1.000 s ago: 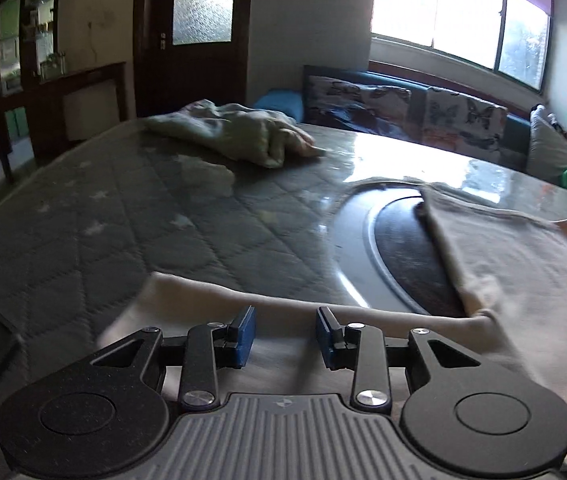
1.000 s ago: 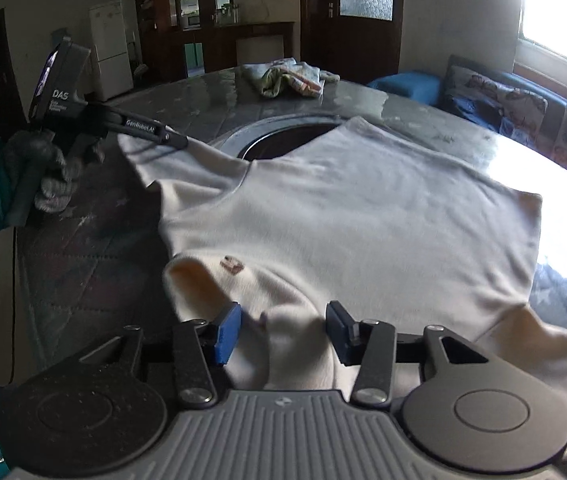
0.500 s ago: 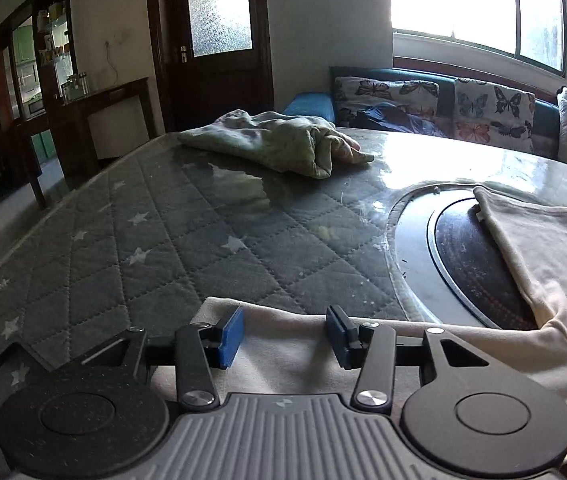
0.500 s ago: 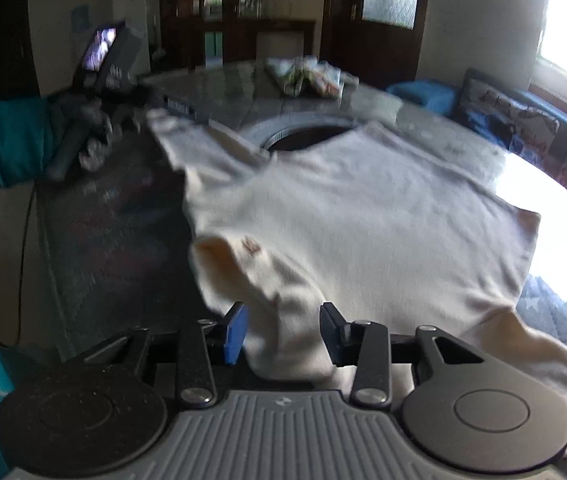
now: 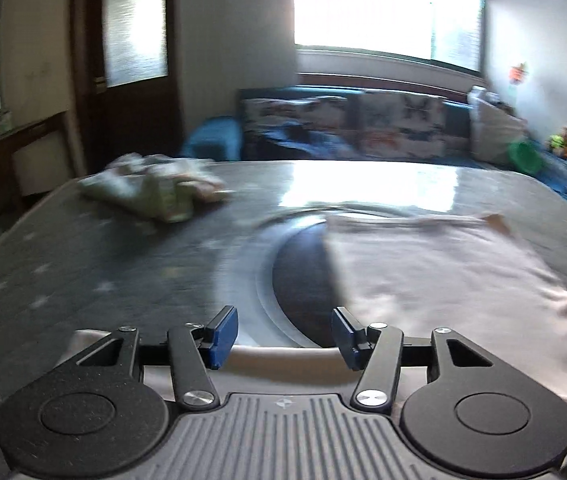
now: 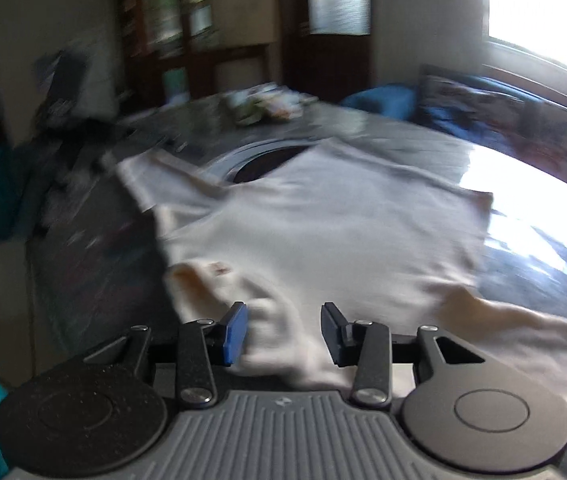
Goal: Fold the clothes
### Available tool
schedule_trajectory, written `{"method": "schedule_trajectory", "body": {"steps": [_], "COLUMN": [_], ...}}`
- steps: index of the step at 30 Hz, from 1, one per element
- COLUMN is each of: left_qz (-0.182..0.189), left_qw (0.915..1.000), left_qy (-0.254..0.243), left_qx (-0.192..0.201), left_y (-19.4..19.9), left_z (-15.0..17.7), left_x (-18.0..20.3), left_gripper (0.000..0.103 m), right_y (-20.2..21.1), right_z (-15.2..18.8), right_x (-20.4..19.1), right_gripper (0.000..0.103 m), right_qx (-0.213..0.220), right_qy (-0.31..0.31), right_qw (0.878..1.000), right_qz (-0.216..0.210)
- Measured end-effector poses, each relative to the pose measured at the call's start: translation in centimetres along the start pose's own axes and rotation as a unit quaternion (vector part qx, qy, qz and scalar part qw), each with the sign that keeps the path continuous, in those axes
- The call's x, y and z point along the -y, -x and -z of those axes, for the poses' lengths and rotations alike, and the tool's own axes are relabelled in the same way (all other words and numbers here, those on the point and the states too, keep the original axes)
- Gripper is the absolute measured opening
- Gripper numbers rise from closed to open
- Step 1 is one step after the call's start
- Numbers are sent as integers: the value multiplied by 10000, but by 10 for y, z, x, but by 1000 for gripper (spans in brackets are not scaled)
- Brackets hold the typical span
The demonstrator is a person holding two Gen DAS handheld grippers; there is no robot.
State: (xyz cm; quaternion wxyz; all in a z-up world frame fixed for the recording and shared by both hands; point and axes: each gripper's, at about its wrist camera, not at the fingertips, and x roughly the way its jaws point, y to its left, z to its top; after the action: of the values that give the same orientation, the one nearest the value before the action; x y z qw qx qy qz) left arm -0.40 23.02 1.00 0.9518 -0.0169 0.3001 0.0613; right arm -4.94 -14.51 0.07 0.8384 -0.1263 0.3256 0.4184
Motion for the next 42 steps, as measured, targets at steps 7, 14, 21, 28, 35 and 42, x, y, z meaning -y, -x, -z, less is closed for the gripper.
{"method": "schedule_trajectory", "body": {"steps": [7,14,21,28,35,42], "left_qz": [809,1216,1396,1438,1456,1523], "left_qw": [9954,9888,9846,9825,9814,9789], "left_qy": [-513,-837,-1008,-1125,-1193,-1295], "left_qx": [-65,-226,-307,-361,-387,-417], "left_y": [0,-2,-3,-4,-5,-6], "left_z": [2,11,15,17,18,20], "left_x": [78,127,153,165,172,179], "left_gripper": [68,71,73,75,75,75], "right_y": [29,37,35,27,28,31], "right_z": [18,46,63,73,75,73], "right_x": [63,146,199,218,215,214], "right_gripper": [47,47,47,47,45,17], "right_qx": [215,257,295,249,297,350], "right_qy": [-917,-1831,-2421,-2551,-2617,-2677], "right_qw": [9891,9516,9151,9090,9067,9093], "right_qz": [1132,2453,3211,3288,3294,3166]}}
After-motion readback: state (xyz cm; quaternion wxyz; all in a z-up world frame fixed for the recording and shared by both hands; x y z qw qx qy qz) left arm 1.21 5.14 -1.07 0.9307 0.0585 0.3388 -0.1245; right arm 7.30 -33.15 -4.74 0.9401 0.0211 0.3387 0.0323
